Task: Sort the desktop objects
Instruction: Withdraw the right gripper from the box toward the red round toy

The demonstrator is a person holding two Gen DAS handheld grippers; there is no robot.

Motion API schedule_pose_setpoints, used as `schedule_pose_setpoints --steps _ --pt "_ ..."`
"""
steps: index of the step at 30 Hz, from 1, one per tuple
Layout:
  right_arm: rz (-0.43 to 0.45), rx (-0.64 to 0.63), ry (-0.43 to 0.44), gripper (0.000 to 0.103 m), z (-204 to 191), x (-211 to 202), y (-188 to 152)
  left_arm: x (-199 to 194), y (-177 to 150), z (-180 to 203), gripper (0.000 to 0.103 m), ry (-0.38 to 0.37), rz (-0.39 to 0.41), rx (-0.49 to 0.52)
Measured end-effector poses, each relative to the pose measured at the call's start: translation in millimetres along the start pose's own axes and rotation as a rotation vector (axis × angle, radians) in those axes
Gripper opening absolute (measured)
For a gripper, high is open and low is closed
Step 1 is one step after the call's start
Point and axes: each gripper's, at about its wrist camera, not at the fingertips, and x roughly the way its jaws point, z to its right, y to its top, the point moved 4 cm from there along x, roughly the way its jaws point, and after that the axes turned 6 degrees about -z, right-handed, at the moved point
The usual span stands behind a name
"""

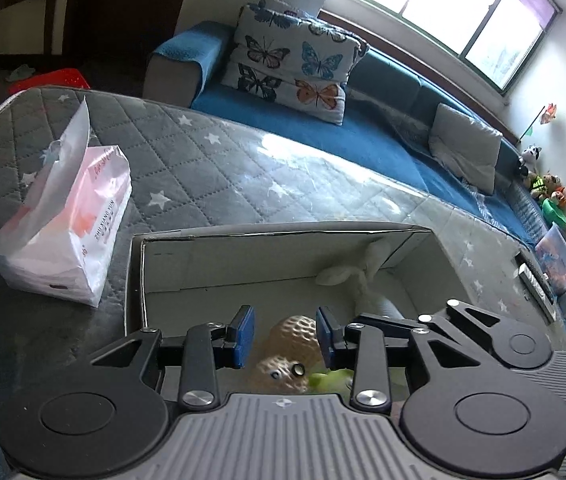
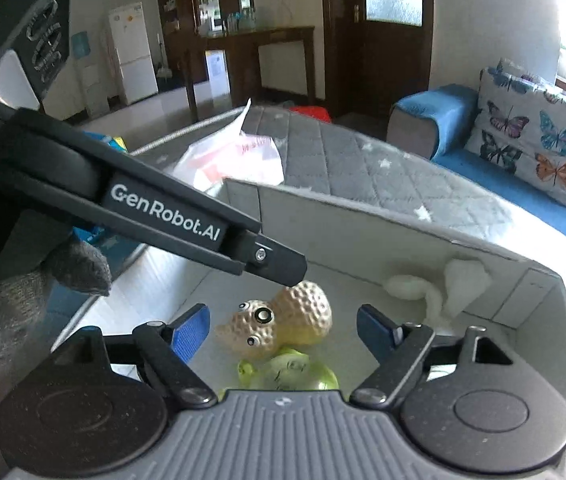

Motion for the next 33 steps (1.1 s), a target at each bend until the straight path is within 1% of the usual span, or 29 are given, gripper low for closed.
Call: schedule_pose_setpoints --steps 3,7,11,18,27,33 --pt "0.028 -0.009 -0.013 0.083 -5.2 -18.4 -6.7 -11.2 -5.4 3.7 0.037 -0.005 0.020 0.003" --pt "0.061 -0.011 -0.032 0.084 -14.2 -44.3 -25.7 -27.7 -16.2 12.8 0.037 -0.012 0.045 0.008" --pt "0.093 -0.014 -0.050 0.085 -23.2 -70.3 -44.6 -46.5 -30.9 30.2 0.037 -0.017 0.076 0.043" --pt "0.146 -0.017 -0.084 0.086 -38.6 -114.1 -78.6 -71.1 -67.7 63.4 0.037 -0.059 0.106 0.107" --pt "0.149 0.004 -0.152 0.088 -52.0 -140.7 -135.0 -78.4 -120.5 99.3 0.037 -0.119 0.107 0.167" --pt "0.127 0.054 -0.187 0.088 -45.2 -147.4 -172.6 -65.0 -148.9 114.4 0.037 -0.134 0.060 0.179"
